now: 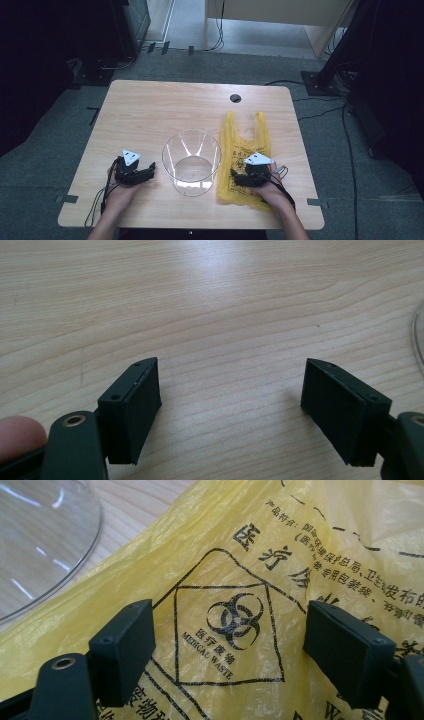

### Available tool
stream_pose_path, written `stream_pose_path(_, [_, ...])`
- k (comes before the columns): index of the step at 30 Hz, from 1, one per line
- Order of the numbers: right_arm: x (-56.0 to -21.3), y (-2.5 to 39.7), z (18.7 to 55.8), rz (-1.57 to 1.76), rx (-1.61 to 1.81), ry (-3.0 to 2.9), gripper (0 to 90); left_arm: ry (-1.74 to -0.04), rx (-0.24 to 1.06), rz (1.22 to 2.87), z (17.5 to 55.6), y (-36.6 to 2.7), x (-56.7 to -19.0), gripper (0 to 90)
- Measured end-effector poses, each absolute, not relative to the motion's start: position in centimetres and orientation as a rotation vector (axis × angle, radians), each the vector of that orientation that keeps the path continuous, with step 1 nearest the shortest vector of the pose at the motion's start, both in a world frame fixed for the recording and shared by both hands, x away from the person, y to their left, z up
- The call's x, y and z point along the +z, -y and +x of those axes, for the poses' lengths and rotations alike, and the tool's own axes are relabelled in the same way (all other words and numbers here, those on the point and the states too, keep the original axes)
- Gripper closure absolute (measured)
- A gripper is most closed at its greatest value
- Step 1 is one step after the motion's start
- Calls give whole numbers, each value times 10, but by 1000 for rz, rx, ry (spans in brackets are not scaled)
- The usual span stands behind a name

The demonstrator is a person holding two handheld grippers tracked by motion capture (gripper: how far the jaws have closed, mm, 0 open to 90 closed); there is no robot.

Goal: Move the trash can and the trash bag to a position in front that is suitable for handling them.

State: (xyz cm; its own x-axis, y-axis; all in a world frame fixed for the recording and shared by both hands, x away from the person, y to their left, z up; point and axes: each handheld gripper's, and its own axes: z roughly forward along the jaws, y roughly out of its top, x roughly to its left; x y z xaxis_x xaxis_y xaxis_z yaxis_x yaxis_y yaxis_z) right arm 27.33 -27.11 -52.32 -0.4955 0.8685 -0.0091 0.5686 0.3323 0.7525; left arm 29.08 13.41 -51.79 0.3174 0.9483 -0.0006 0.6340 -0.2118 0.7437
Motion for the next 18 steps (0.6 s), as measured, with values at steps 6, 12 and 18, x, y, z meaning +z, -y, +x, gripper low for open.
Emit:
stream_pose_path(6, [-499,277,257,1212,1009,-2067,210,-1396,614,1931,291,-135,-518,233])
stream_pose_path(12, [-487,317,241,1492,891,-1796,211,-1394,624,1942,291,-134,-518,232])
stream_pose_path(18, [-504,345,242,1769,823,-1689,307,-1393,622,1942,291,-134,-518,232])
